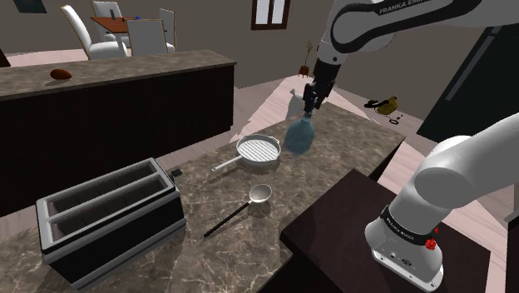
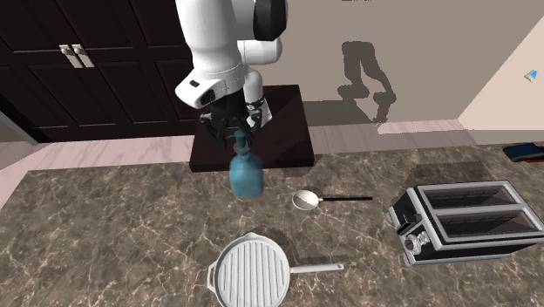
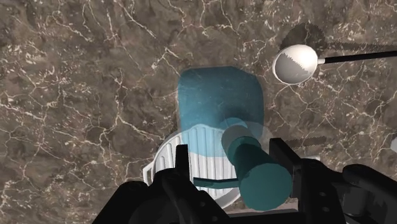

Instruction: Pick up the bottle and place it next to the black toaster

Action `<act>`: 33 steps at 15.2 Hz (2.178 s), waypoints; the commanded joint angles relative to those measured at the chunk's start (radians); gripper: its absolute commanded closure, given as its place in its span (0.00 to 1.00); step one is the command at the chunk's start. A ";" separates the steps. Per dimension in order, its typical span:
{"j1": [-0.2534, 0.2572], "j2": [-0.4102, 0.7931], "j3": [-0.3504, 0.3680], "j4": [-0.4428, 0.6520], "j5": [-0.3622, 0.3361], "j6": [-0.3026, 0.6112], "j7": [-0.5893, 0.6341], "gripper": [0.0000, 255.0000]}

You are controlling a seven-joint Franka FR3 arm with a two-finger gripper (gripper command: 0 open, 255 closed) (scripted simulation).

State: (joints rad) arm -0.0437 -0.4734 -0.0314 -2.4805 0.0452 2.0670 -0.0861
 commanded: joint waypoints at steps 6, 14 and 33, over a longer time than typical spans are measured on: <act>0.000 -0.020 0.002 0.080 -0.002 -0.099 0.007 1.00; 0.000 -0.029 0.003 0.180 -0.003 -0.209 0.013 1.00; 0.059 -0.044 0.134 0.324 0.049 -0.357 0.189 1.00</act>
State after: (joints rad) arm 0.0079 -0.5167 0.0863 -2.1616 0.0875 1.7138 0.0799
